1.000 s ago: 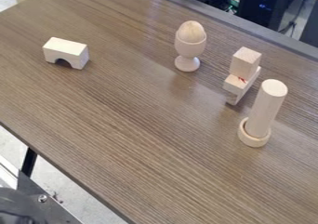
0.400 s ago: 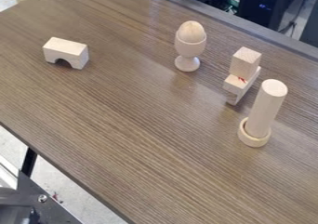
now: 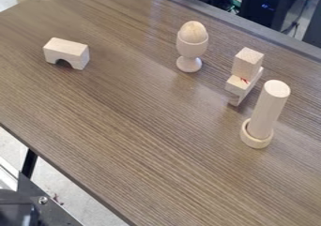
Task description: Move the arch to the right and lay down
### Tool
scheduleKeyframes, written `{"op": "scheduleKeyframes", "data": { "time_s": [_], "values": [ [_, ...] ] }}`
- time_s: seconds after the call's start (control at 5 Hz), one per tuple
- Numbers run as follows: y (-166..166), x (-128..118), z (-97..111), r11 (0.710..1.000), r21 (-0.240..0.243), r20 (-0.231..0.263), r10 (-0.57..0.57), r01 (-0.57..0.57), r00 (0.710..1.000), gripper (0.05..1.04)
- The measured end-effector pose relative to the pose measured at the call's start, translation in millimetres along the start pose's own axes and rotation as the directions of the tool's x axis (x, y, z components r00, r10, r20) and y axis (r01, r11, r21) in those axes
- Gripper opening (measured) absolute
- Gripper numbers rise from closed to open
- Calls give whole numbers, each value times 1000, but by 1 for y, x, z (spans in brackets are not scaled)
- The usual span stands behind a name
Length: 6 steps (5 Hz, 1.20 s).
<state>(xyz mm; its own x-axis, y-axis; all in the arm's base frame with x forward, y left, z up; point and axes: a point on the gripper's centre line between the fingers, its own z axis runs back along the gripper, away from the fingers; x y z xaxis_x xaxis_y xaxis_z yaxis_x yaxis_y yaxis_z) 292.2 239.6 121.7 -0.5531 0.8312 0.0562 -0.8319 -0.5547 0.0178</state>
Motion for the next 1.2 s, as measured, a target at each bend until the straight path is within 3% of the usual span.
{"op": "scheduleKeyframes", "data": {
  "time_s": [0.2, 0.6, 0.8, 1.2],
  "values": [
    [14, -1, -5, 999, -8, -30, -47, 46, 998, 999],
    [39, -10, -34, 992, -77, -23, -104, 102, 994, 999],
    [45, -12, -51, 989, -89, -6, -122, 121, 993, 999],
    [54, -21, -82, 983, -161, -15, -91, 87, 996, 999]
  ]
}}
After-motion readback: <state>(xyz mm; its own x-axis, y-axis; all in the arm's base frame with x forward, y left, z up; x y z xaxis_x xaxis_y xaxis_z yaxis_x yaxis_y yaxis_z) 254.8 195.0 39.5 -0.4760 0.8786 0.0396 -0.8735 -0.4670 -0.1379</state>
